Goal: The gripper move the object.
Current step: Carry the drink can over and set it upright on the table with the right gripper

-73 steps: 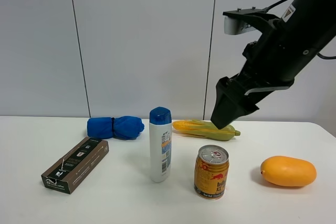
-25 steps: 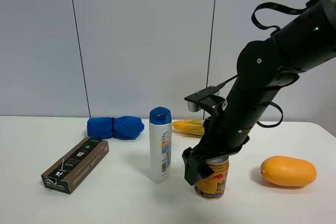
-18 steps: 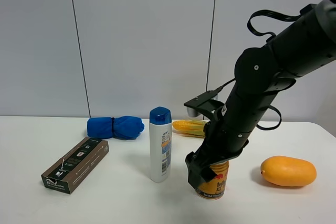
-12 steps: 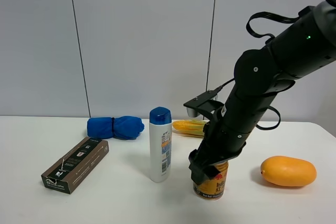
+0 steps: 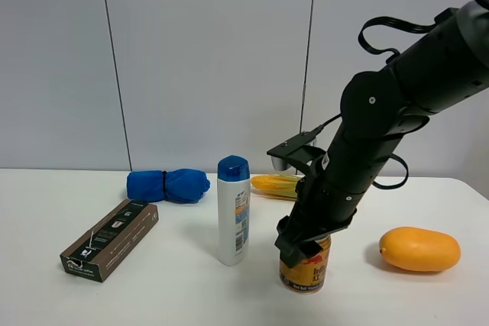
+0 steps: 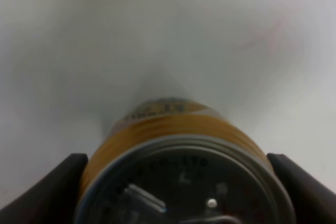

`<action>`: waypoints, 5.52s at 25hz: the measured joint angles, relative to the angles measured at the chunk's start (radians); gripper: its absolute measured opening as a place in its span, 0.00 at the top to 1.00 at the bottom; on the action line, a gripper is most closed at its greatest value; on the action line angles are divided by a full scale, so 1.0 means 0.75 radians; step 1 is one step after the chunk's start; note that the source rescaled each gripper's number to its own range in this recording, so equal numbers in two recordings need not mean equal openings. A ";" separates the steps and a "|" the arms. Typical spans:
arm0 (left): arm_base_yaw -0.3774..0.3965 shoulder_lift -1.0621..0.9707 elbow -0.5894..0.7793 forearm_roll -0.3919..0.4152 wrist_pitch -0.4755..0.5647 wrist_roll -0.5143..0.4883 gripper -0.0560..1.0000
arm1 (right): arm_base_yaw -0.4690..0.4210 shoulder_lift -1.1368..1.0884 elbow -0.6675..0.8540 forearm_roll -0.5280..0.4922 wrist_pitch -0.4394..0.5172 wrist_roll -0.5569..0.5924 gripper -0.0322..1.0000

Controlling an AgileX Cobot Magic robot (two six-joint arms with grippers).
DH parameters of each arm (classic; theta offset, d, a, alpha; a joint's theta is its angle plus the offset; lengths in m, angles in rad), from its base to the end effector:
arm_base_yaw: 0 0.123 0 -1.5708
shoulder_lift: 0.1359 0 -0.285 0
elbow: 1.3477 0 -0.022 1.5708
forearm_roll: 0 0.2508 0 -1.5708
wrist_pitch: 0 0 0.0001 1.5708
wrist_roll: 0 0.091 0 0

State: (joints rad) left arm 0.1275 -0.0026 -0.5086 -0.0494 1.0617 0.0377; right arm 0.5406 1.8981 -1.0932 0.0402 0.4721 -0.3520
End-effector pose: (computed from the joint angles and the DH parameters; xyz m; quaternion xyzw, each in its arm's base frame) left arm -0.0058 -0.0047 0.2797 -0.0371 0.8495 0.0188 0.5260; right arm 0.3117 0.1890 0.1451 -0.4094 0.8924 0.0301 0.1873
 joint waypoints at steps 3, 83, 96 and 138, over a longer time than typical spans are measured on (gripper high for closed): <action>0.000 0.000 0.000 0.000 0.000 0.000 0.00 | 0.000 -0.015 0.000 -0.002 0.060 0.000 0.97; 0.000 0.000 0.000 0.000 0.000 0.000 0.00 | 0.428 0.533 -1.379 0.086 0.849 -0.382 0.97; 0.000 0.000 0.000 0.000 0.000 0.000 0.00 | 0.428 0.643 -1.379 0.084 0.832 -0.412 0.97; 0.000 0.000 0.000 0.000 0.000 0.000 0.00 | 0.410 0.731 -1.383 0.109 0.752 -0.440 0.97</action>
State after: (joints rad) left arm 0.1275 -0.0026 -0.5086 -0.0494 1.0617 0.0377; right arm 0.8483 2.4465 -2.1308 0.1216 1.0361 -0.6817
